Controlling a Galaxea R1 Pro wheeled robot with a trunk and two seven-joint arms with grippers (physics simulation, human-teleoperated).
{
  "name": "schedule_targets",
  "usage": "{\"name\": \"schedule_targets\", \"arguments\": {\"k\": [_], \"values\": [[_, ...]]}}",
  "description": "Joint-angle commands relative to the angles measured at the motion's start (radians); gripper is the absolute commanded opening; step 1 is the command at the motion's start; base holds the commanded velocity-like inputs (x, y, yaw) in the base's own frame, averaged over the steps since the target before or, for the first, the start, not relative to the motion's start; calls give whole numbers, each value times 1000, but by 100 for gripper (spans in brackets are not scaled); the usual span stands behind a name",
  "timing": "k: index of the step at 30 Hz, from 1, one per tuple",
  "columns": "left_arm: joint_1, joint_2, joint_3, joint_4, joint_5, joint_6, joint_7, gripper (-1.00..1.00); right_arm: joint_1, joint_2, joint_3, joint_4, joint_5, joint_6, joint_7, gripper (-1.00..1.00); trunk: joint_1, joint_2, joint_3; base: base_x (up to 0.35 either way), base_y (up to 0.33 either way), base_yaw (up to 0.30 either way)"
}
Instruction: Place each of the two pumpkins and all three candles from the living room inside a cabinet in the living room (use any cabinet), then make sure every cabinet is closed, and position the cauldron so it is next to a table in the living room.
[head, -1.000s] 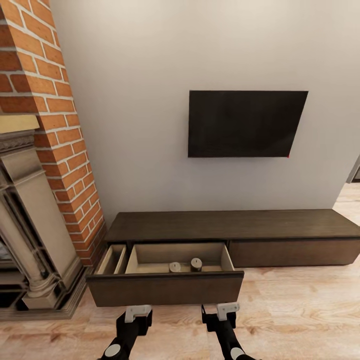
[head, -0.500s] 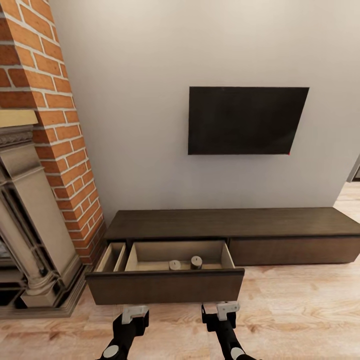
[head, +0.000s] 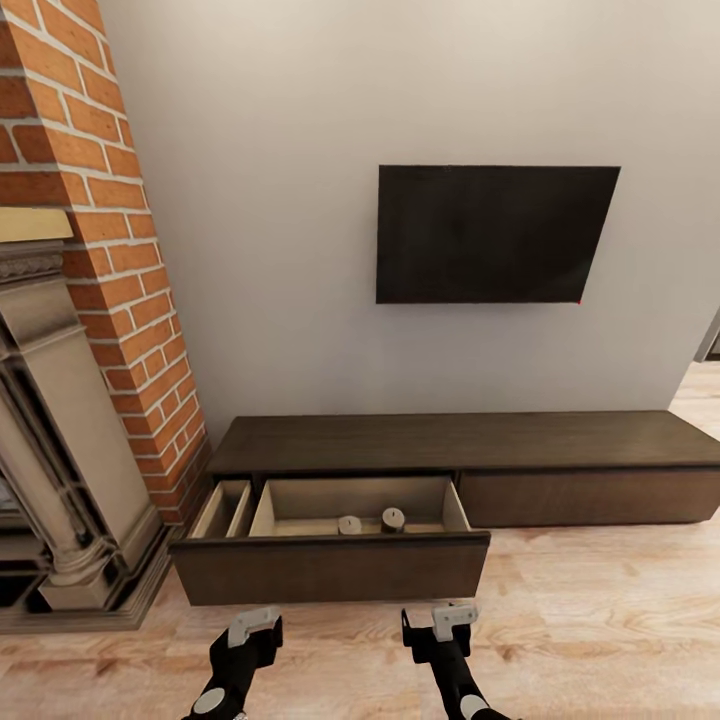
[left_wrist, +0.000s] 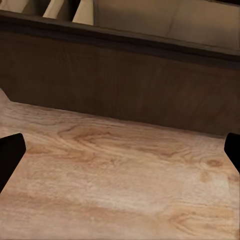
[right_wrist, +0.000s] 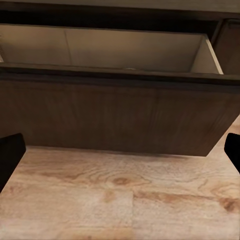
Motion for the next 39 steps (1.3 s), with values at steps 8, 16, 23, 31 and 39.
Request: {"name": "schedule_targets", "arguments": {"k": [8,16,23,31,39], "values": [[-1,1,4,-1,5,-13,6,100,-1,-1,9,1,-3,-2,-7,100,31,-57,-26,0,0,0],[-1,1,4,-1,5,-36,7,100,-1,-1,9,0,-3,-2,0,100,61,-113,-51,0,0,0],[-1,-9,-3,-1,-6,-62,8,100,-1,-2,9,-1,-3,-2,12,100,88,-162,-73,0,0,0],[0,-28,-11,-1,-21,-107,16,100,-1,-7,7,-6,-4,-3,48,100,119,-218,-98,0,0,0],[23,-32,-14,-1,-105,-130,22,100,-1,-6,3,-7,-46,-2,122,100,150,-274,-123,0,0,0]]}}
